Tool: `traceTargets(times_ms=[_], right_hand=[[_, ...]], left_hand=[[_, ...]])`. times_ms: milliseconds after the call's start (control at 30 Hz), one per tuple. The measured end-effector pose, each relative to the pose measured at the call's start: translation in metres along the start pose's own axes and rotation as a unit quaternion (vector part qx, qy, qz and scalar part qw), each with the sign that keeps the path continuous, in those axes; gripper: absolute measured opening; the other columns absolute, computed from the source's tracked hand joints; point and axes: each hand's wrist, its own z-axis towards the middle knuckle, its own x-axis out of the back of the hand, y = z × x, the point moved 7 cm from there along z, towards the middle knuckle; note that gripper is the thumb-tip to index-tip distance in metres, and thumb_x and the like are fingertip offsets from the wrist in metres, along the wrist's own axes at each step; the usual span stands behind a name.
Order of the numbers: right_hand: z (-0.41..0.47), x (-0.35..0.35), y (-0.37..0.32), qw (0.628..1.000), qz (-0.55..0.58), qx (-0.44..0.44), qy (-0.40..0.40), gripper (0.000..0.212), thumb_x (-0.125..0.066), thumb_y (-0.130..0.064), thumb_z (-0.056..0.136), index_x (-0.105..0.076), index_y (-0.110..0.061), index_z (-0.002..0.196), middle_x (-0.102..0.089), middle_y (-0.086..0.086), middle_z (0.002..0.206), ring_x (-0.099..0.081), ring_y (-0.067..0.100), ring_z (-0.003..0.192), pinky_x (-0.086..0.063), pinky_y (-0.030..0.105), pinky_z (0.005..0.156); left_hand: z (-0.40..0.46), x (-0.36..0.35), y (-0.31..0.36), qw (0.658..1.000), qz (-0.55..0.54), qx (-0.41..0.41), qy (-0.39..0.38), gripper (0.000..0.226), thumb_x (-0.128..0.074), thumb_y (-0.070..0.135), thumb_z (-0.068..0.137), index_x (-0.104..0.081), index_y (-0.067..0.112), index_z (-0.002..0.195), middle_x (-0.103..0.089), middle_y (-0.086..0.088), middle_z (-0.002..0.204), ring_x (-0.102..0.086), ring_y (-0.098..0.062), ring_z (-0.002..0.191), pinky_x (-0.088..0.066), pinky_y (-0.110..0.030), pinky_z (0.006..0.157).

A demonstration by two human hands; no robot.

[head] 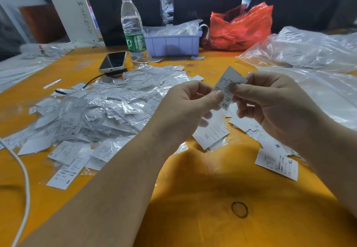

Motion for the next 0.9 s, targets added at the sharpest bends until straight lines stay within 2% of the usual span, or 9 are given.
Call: traceTargets(times_ms=[167, 433, 533, 700, 833, 900], right_hand=[[-0.003, -0.001, 0.001, 0.999, 0.029, -0.013, 0.022, 0.012, -0.072, -0.025, 0.067, -0.069, -0.019, 0.058, -0.065, 0.004, 0.065, -0.052, 0.013, 0.054, -0.048, 0.023, 0.051], [-0.005, 0.002, -0.002, 0.997, 0.024, -0.005, 0.072, 0.009, -0.072, -0.02, 0.072, -0.067, -0.013, 0.069, -0.065, 0.004, 0.062, -0.05, 0.013, 0.05, -0.045, 0.024, 0.048], [-0.005, -0.001, -0.004, 0.999, 0.014, -0.003, 0.047, 0.006, -0.073, -0.018, 0.069, -0.069, -0.015, 0.066, -0.066, 0.006, 0.062, -0.051, 0.014, 0.05, -0.046, 0.024, 0.047], [-0.005, 0.0, -0.017, 0.996, -0.061, 0.056, 0.026, 0.01, -0.07, 0.0, 0.081, -0.069, -0.008, 0.075, -0.068, 0.008, 0.065, -0.054, 0.014, 0.051, -0.047, 0.023, 0.049], [-0.005, -0.01, -0.017, 0.994, -0.086, 0.035, -0.053, 0.01, -0.07, 0.004, 0.077, -0.068, 0.003, 0.087, -0.069, 0.011, 0.067, -0.058, 0.016, 0.052, -0.05, 0.023, 0.049], [-0.005, -0.01, -0.016, 0.993, -0.099, 0.038, -0.048, 0.014, -0.069, 0.005, 0.078, -0.067, 0.007, 0.091, -0.069, 0.011, 0.066, -0.058, 0.016, 0.052, -0.049, 0.022, 0.048]], left_hand=[[0.0, 0.002, 0.0, 1.0, -0.004, -0.003, 0.018, 0.008, -0.067, 0.022, 0.09, -0.068, 0.015, 0.086, -0.07, 0.002, 0.076, -0.058, -0.006, 0.063, -0.055, -0.023, 0.061], [0.0, 0.002, -0.001, 1.0, 0.006, -0.003, 0.017, 0.01, -0.065, 0.024, 0.092, -0.069, 0.014, 0.092, -0.072, 0.005, 0.076, -0.06, -0.006, 0.065, -0.055, -0.027, 0.065], [0.001, 0.004, -0.001, 1.0, 0.001, 0.001, 0.018, 0.011, -0.064, 0.024, 0.092, -0.069, 0.014, 0.091, -0.071, 0.004, 0.075, -0.06, -0.007, 0.065, -0.055, -0.03, 0.067], [0.001, 0.005, -0.002, 0.999, -0.019, 0.009, 0.029, 0.014, -0.064, 0.025, 0.091, -0.069, 0.013, 0.089, -0.07, 0.004, 0.074, -0.059, -0.008, 0.064, -0.054, -0.026, 0.062], [0.002, 0.008, -0.004, 0.999, -0.023, 0.017, 0.033, 0.017, -0.064, 0.026, 0.091, -0.069, 0.01, 0.091, -0.069, 0.001, 0.076, -0.061, -0.009, 0.065, -0.054, -0.023, 0.059], [0.002, 0.007, -0.003, 0.999, -0.016, 0.015, 0.028, 0.018, -0.064, 0.026, 0.091, -0.069, 0.009, 0.092, -0.07, 0.0, 0.077, -0.062, -0.008, 0.063, -0.055, -0.023, 0.06]])
